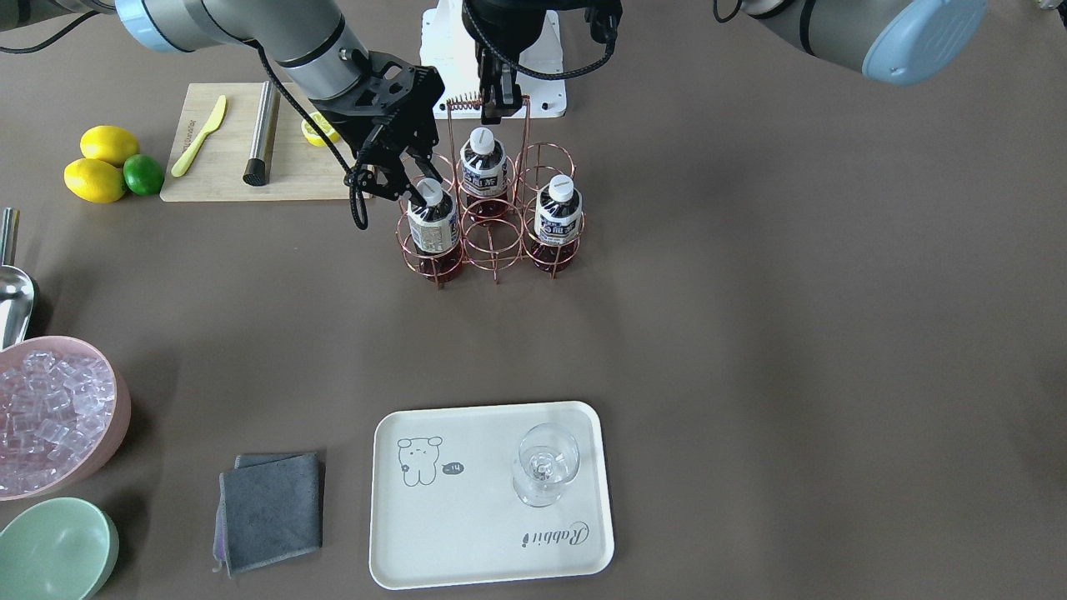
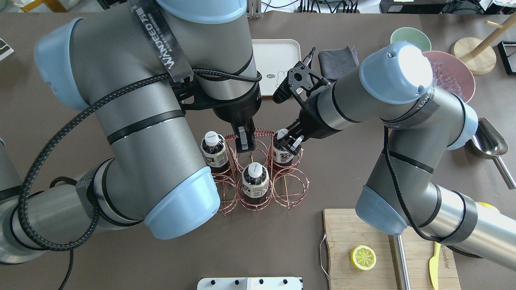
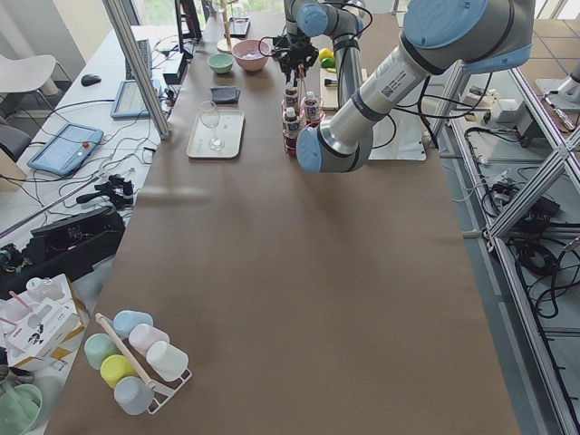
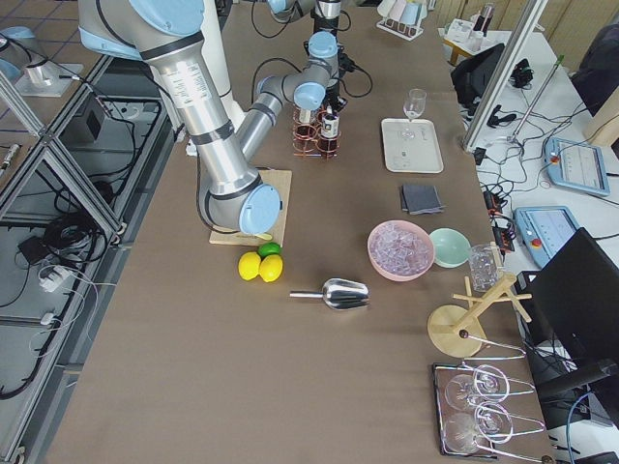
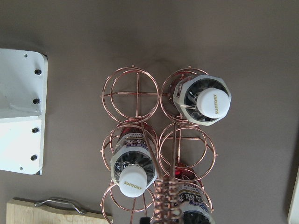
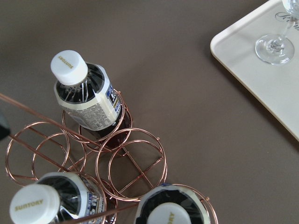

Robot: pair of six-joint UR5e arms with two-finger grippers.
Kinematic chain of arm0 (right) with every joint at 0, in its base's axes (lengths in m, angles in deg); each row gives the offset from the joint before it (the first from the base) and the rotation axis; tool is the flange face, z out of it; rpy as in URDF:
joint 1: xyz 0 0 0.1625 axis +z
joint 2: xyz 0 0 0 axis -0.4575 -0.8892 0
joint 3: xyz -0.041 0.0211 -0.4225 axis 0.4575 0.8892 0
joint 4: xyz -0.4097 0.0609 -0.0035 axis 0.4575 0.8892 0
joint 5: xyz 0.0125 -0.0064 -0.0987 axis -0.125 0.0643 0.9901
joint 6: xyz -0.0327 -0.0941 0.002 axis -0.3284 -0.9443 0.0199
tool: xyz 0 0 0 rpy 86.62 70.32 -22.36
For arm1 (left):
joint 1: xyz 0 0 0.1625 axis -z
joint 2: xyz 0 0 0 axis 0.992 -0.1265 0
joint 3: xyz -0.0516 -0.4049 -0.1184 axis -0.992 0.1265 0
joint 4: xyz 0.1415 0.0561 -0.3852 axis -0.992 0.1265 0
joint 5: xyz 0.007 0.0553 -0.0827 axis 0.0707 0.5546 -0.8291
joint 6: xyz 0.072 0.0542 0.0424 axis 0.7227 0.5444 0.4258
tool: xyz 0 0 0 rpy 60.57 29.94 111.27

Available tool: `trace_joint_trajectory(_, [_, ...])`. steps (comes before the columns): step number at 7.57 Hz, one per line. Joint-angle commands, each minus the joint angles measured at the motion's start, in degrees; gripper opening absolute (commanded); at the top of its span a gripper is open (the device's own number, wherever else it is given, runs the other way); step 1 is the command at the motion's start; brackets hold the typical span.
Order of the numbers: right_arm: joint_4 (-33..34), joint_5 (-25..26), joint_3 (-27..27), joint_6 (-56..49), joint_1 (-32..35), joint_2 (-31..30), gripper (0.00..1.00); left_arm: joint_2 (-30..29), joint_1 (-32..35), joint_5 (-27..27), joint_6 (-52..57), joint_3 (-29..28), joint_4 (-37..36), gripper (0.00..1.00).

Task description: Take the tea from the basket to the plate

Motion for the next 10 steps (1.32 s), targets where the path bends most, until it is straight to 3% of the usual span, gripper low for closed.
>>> trace_joint_trajectory(1, [0.00, -0.11, -0.57, -0.07, 0.00, -0.08, 0.00, 0.03, 0.00, 0.00, 0.00, -0.02, 0.00, 0.00])
trace_joint_trajectory(10, [0.08, -0.90, -3.99, -2.18, 0.09, -1.22, 0.00, 0.03, -0.18, 0.00, 0.00, -0.02, -0.08, 0.00])
